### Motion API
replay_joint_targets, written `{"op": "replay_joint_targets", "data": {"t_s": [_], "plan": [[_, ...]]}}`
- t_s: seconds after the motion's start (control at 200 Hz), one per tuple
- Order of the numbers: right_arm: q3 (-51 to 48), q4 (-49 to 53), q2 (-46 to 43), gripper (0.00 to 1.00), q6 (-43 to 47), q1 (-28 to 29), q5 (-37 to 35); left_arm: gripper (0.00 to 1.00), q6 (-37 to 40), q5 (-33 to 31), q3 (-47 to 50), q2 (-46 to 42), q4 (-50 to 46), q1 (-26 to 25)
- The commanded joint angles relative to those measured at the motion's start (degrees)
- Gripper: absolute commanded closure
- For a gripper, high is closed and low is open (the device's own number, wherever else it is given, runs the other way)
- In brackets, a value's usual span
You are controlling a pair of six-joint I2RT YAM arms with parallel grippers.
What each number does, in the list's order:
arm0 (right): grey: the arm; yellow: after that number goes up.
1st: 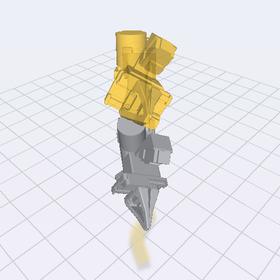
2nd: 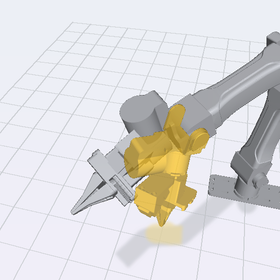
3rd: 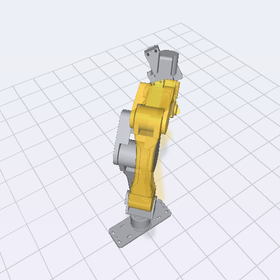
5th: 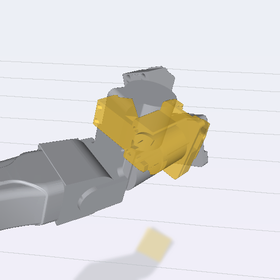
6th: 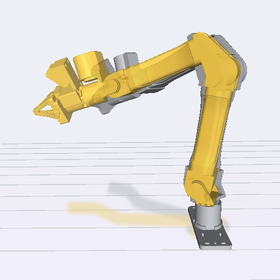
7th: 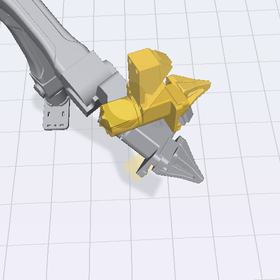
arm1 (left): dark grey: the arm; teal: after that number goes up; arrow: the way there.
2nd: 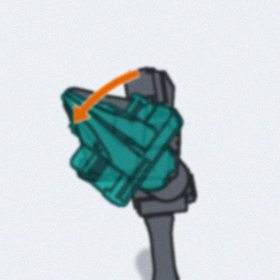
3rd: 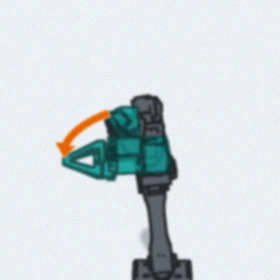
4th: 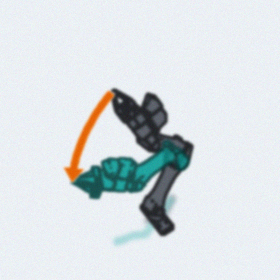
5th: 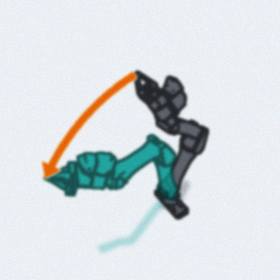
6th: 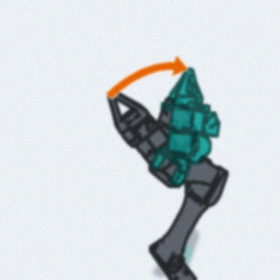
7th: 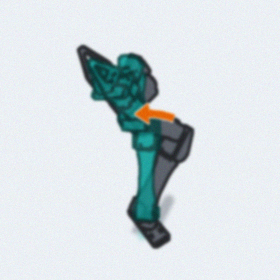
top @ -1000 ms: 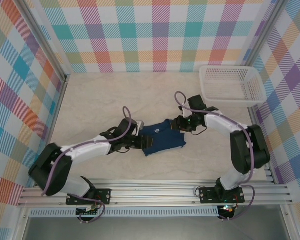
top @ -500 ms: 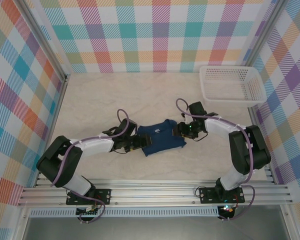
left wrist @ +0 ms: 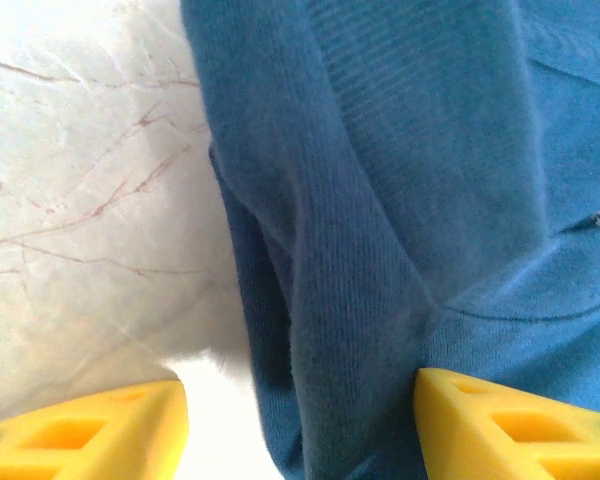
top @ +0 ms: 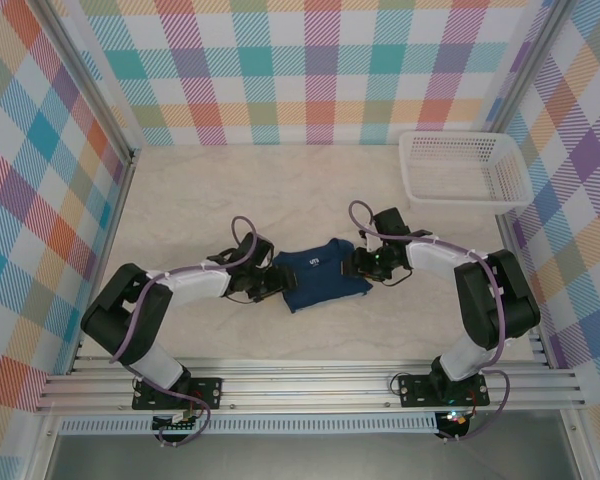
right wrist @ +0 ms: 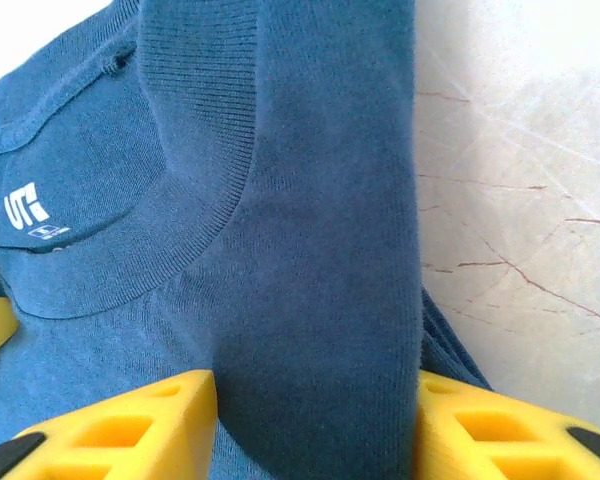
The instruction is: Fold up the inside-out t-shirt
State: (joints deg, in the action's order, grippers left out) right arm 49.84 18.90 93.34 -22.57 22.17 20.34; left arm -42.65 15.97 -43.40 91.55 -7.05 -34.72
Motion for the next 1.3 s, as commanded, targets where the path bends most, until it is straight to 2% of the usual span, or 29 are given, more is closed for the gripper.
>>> {"op": "replay_joint_targets", "data": {"t_s": [0.0, 0.265, 0.715, 0.92, 1.14, 1.295], "plan": [[0.32, -0.26, 0.35, 0.52, -0.71, 0.4, 1.37, 0.41, 1.78, 5.5, -3.33, 5.2, 13.59, -2.63], [0.43, 0.14, 0.35, 0.52, -0.48, 0.48, 0.93, 0.44, 2.5, 5.83, -6.93, 7.4, 12.76, -2.98], [0.41, 0.0, 0.62, 0.53, -0.37, 0.5, 0.69, 0.56, 3.17, 5.23, -12.42, 11.66, 11.97, -4.83], [0.9, 2.05, -0.19, 0.52, 0.78, 0.41, -1.6, 0.72, 5.7, 0.76, -11.5, 10.51, 10.72, -4.79], [4.88, 8.04, -3.13, 0.47, 3.91, 0.41, -8.09, 1.0, 14.62, -2.78, -14.26, 9.7, 2.43, -3.01], [7.98, 11.85, -6.46, 0.45, 6.42, 0.41, -13.35, 1.0, 24.73, -5.53, -18.37, 9.24, -8.02, 1.21]]}}
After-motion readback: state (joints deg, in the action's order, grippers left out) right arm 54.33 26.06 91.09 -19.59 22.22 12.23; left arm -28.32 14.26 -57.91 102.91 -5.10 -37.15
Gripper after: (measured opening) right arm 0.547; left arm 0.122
